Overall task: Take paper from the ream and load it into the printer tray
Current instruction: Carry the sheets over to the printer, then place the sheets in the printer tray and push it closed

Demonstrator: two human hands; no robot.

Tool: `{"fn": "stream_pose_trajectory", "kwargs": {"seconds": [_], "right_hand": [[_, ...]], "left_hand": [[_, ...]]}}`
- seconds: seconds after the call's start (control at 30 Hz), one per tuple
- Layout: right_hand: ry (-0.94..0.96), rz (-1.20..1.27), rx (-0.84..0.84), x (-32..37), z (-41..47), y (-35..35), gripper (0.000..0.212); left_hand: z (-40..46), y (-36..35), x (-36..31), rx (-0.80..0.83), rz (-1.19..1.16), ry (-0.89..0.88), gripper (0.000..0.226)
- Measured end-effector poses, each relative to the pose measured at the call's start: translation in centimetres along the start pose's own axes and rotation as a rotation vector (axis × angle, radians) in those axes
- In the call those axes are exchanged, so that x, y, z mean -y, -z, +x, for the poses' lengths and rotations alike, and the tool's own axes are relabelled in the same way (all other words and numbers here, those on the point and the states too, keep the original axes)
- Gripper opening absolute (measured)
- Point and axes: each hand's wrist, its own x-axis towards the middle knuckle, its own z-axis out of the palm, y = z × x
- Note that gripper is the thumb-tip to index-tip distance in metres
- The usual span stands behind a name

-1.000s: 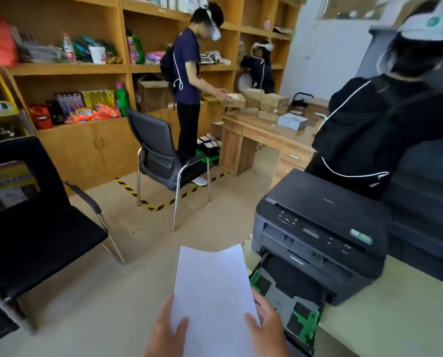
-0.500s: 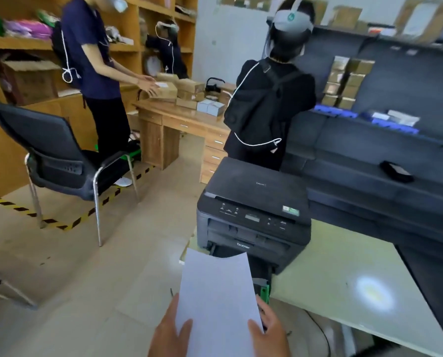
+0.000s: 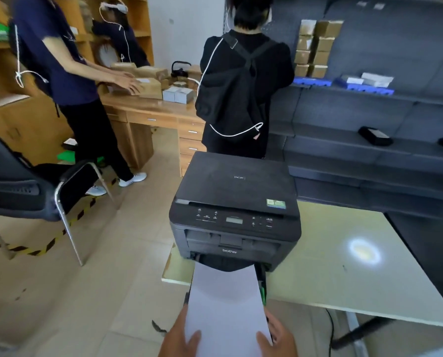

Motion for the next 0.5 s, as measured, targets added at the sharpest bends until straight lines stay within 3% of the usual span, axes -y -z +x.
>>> {"fn": "stream_pose_trajectory", "kwargs": {"seconds": [0.1,0.23,0.5], "right_hand": [[-0.003,0.045,-0.028,-0.3,1.4,0.1,0.057],[-0.011,0.052,-0.059,-1.1,3.2,0.1,0.058],[-0.088,0.006,-0.126,-0.5,5.0,-0.7,0.055]], "left_hand": [[2.3,-0.6,0.4,0.042,0.019,-0.033,0.106],[3.6,-0.8,-0.7,0.078,0.059,-0.054,0.085],[7.1,-0.9,-0.9,0.14,0.138,0.043,0.074]]}}
